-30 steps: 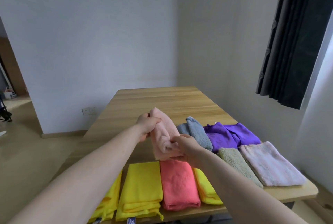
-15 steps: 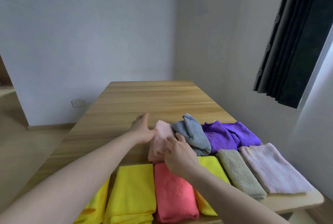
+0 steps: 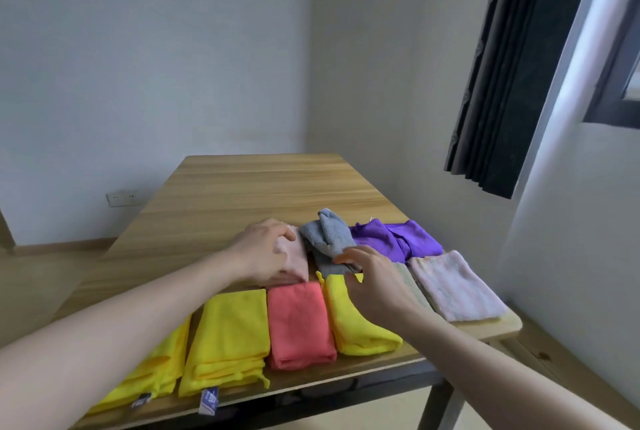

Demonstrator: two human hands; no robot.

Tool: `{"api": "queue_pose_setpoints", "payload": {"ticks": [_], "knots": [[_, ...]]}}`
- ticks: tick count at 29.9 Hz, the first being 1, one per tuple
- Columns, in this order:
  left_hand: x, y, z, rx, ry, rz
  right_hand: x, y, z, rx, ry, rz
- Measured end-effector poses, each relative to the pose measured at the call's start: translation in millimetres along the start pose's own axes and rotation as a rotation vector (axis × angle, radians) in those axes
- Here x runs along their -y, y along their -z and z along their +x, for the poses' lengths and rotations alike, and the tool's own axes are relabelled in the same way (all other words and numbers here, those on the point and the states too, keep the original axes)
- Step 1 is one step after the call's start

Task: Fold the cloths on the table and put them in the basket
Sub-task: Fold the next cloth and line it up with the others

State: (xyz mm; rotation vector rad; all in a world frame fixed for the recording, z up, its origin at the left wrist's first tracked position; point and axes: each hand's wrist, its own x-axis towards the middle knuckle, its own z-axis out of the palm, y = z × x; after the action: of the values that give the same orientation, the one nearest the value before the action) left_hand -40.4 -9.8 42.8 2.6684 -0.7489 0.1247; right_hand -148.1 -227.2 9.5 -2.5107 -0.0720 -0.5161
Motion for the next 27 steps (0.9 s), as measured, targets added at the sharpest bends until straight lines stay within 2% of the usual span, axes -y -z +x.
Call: {"api": "queue_pose_setpoints", "payload": {"ticks": [6,11,20,27], "knots": [[-74.9,-22.5,-24.9,0.067,-0.155,0.053,-69.9,58.9,-44.2,-0.051,-0.169,-0.167],[-124.0,-33.1,-39.4,0.138,-0.236,0.155,-90.5,89.7,-79.7,-0.024,-0.258,-0.241],[-125.4,-63.6,-75.4,0.233,-0.175,0.144,-86.0,80.5,-91.5,0.101,-0.140,-0.119],[-126.7,-76.4,-93.8,0.235,-0.178,0.178,-106.2,86.6,-83.9,0.003,-0.230,-0.205]]}}
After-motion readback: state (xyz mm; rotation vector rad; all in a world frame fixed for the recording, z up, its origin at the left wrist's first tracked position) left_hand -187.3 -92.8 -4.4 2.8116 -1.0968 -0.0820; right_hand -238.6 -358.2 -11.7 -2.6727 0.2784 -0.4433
